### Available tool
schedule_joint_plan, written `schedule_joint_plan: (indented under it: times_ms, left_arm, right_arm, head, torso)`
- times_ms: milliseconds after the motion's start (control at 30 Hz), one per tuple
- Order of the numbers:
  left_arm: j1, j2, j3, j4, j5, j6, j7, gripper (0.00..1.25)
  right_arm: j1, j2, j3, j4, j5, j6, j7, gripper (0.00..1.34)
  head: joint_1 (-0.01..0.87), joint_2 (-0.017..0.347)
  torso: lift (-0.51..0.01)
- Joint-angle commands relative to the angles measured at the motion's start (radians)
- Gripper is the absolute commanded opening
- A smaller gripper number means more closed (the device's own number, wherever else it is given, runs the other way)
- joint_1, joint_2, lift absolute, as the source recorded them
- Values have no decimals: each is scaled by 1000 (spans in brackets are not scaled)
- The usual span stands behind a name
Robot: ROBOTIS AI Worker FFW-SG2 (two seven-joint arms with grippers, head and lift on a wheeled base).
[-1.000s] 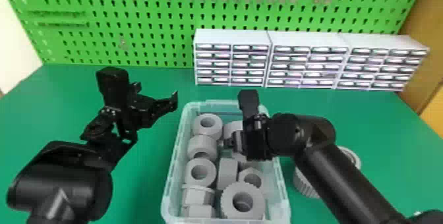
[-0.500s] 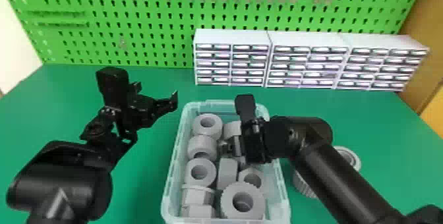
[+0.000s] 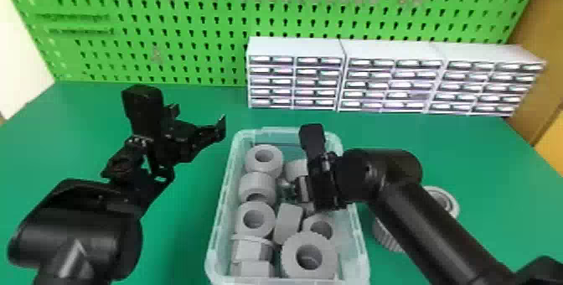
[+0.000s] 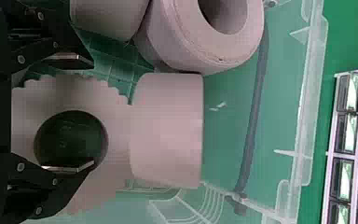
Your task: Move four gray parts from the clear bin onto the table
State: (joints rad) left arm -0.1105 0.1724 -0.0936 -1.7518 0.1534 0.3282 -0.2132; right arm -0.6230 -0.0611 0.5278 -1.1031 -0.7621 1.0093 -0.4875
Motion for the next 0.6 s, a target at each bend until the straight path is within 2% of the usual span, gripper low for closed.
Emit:
schedule_joint_plan:
  times_ms: [0, 300, 567]
  left_arm:
    - [0, -1, 0, 0, 0, 0, 0, 1126]
    - [-1, 1, 2, 2, 0, 0, -2, 1126]
    - [0, -1, 2, 2, 0, 0, -6, 1126]
  right_arm:
    - [-3, 0, 1, 8, 13, 0, 6, 822]
    - [-3, 0, 6, 12, 20, 2, 14, 779]
    - [0, -2, 6, 12, 18, 11, 17, 657]
  head:
    - [678, 34]
    - [678, 34]
    - [678, 34]
  torso:
    - [-50]
    - [-50]
    - [-50]
